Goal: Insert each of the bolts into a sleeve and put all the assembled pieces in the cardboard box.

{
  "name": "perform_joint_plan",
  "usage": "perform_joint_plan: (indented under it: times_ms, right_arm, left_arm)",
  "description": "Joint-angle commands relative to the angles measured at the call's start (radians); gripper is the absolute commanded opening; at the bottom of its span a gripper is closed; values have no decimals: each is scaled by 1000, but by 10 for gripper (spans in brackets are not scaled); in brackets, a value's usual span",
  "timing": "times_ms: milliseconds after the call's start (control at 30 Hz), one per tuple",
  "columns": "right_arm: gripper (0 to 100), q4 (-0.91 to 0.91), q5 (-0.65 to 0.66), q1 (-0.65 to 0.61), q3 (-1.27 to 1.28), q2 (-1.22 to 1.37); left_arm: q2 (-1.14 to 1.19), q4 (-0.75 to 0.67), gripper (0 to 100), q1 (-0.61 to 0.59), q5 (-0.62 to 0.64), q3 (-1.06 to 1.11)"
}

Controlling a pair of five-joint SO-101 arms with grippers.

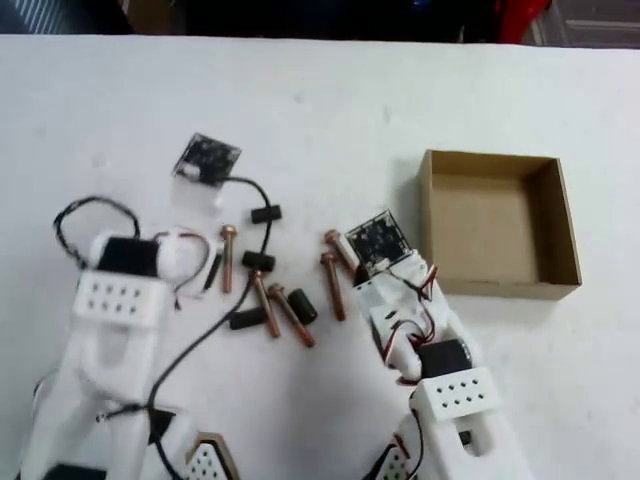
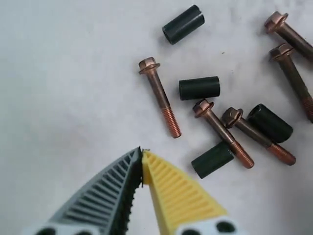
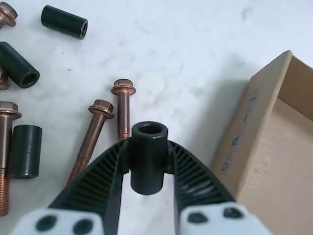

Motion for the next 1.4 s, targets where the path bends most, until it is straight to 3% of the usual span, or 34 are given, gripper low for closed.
perform_joint_plan:
  times_ms: [0,633,733,1133,1367]
  right_arm:
    - [16,-24,-8,-4,-6,-24]
    - [17,-31,-15,1,35,-24]
    - [17,-31,-15,1,35,-25]
    - [17,-33,-15,1,35,-25]
    - [17,-33,-15,2,37,-25]
  left_arm:
    - [151,-26,24,15,84,-101]
    - [754,-25,25,16,285,-497]
    - [834,-21,76,16,285,-562]
    - [1055,-26,116,16,285,-715]
    - [1158,-20,116,16,381,-784]
